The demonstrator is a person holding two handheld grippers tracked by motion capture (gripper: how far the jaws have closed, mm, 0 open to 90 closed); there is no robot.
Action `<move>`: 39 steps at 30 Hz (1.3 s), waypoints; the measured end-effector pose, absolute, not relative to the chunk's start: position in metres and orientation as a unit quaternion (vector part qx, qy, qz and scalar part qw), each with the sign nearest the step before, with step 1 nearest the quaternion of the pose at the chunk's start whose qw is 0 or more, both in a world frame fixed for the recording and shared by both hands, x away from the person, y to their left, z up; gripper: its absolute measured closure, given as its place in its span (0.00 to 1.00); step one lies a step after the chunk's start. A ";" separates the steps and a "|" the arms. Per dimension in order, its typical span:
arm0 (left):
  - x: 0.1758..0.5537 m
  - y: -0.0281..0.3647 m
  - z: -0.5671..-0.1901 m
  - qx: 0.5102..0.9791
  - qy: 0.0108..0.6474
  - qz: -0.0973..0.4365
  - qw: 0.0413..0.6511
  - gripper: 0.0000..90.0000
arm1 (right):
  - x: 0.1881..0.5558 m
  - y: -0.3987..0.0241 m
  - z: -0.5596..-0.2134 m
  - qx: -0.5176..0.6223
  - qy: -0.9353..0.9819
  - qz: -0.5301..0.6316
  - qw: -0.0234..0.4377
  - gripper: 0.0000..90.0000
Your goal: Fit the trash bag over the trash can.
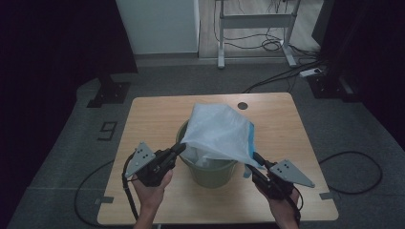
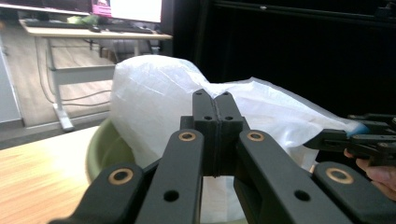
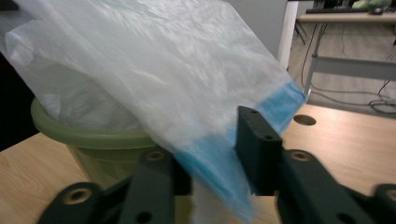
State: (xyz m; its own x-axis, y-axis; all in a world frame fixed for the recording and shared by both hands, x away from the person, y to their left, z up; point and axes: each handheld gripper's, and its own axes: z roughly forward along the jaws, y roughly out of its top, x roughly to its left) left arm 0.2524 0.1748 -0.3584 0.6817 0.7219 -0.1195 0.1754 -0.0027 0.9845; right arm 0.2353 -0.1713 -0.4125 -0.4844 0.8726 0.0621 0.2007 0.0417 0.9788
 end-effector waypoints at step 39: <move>0.241 0.277 -0.398 0.600 0.427 0.201 0.646 0.98 | 0.275 -0.220 -0.416 0.446 0.649 0.535 0.306 0.99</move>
